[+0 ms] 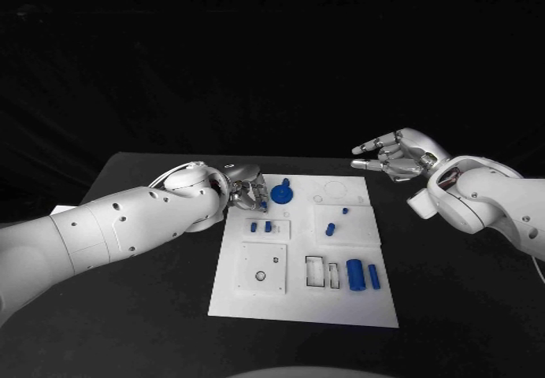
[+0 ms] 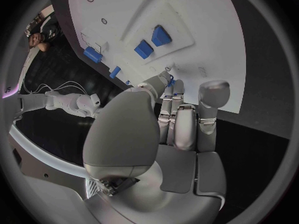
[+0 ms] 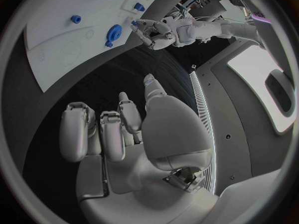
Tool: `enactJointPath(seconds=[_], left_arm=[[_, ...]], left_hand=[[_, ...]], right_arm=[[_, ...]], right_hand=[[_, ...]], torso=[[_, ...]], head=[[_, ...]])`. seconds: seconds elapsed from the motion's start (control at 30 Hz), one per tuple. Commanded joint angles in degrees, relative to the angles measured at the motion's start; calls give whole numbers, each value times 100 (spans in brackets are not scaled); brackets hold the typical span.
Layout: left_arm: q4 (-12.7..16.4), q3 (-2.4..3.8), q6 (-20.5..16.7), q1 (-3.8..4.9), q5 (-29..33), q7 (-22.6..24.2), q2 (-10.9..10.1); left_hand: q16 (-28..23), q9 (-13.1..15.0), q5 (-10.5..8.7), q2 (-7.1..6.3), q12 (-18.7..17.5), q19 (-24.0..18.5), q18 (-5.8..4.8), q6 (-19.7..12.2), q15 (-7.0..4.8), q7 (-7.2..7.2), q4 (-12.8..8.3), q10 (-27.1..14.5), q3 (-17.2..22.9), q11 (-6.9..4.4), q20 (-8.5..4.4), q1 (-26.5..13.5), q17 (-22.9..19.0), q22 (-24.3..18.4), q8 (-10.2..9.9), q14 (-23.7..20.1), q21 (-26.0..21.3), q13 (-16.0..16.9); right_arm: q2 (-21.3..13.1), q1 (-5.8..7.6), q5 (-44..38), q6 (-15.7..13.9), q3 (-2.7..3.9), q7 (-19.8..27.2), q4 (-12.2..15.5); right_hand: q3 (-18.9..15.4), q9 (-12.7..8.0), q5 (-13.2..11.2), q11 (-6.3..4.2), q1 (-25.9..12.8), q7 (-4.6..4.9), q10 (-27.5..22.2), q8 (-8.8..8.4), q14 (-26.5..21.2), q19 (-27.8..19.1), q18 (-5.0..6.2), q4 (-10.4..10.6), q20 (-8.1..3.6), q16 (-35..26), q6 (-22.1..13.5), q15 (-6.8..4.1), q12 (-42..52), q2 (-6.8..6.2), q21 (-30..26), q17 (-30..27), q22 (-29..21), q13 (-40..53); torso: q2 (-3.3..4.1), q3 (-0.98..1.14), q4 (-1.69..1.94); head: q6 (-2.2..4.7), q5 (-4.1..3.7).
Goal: Assemble the parts on the task board
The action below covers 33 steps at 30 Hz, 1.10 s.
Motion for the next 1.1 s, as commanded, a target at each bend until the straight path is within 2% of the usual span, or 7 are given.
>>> enactJointPath(seconds=[0.03,0.57,0.7,1.1], left_arm=[[-15,1,269,1,28,-83,21],[-48,-18,366,-2,-3,-120,82],[-59,-25,376,-7,-10,-118,108],[-100,-30,569,-14,-84,-249,145]], left_hand=[[21,-5,-27,-21,-15,160,-74,27,-5,29,-4,35,35,4,-4,-59,-6,1,-29,202,-22,-8],[26,-10,-30,-28,-30,165,-84,26,-4,28,-6,41,38,5,-3,-78,-3,54,-39,202,29,-8],[29,-11,-30,-28,-32,166,-86,26,-4,27,-7,41,39,4,-2,-79,5,65,-41,203,40,-8],[28,-13,-29,-25,-38,165,-88,28,-5,24,-9,49,45,3,-2,-86,0,72,-45,201,45,-6]], right_arm=[[7,-5,-17,85,0,49,3],[18,-5,-18,94,0,52,0],[23,-5,-18,98,0,53,-1],[27,-5,-18,139,0,50,-4]], right_hand=[[-44,9,9,-13,-9,1,-5,26,467,15,68,5,-19,-6,9,-6,10,52,1,1024,9,69],[-47,9,7,-13,-7,0,-6,27,467,15,69,5,-20,-7,10,-6,9,55,1,1023,8,67],[-47,9,7,-13,-7,0,-6,27,467,15,69,5,-20,-7,10,-6,9,55,1,1023,8,67],[-47,9,7,-13,-7,0,-6,27,467,15,69,5,-20,-7,10,-6,9,55,1,1023,8,67]], torso=[[2,2,0],[-3,2,-2],[4,-3,-1],[3,0,-2]], head=[[-2,-1],[-23,23],[-26,12],[-47,9]])
